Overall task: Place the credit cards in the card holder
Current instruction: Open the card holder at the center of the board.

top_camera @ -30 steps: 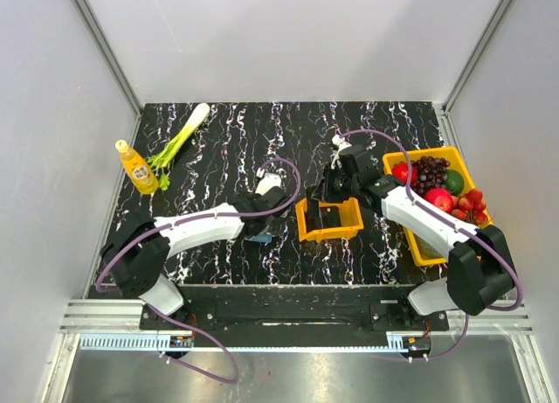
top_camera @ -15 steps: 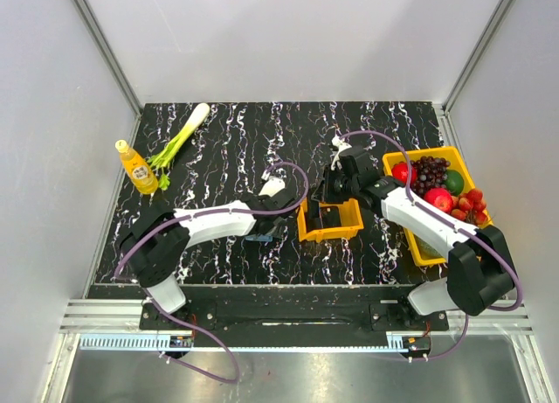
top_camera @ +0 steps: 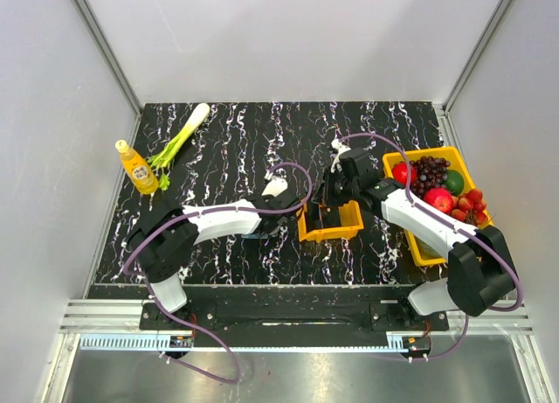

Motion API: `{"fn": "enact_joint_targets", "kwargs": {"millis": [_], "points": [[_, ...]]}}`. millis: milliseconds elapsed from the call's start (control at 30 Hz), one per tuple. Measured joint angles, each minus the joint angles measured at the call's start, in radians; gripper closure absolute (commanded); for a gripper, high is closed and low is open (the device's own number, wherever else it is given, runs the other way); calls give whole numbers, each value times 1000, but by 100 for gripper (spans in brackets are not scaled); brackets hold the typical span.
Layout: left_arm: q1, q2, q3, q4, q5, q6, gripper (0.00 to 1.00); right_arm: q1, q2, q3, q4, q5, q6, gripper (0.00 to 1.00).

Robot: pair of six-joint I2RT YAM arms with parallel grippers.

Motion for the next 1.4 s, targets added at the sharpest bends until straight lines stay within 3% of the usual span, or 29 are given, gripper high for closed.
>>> {"fn": "enact_joint_targets", "kwargs": {"millis": [200,367,633,867,1400], "points": [[0,0,-1,12,1,-3,88,0,-2,-3,1,-1,-2,100],[0,-11,-1,16,0,6,100,0,-2,-3,3,-2,-2,100],[2,-93,-10,20,34,5,100,0,-2,-3,3,-4,-2,100],[35,-283,-84,60,135,-72,100,0,0,-3,25,-45,8,100],[84,-607,-489,213,146,-351,100,88,184,-1,236,-167,161,100]]}}
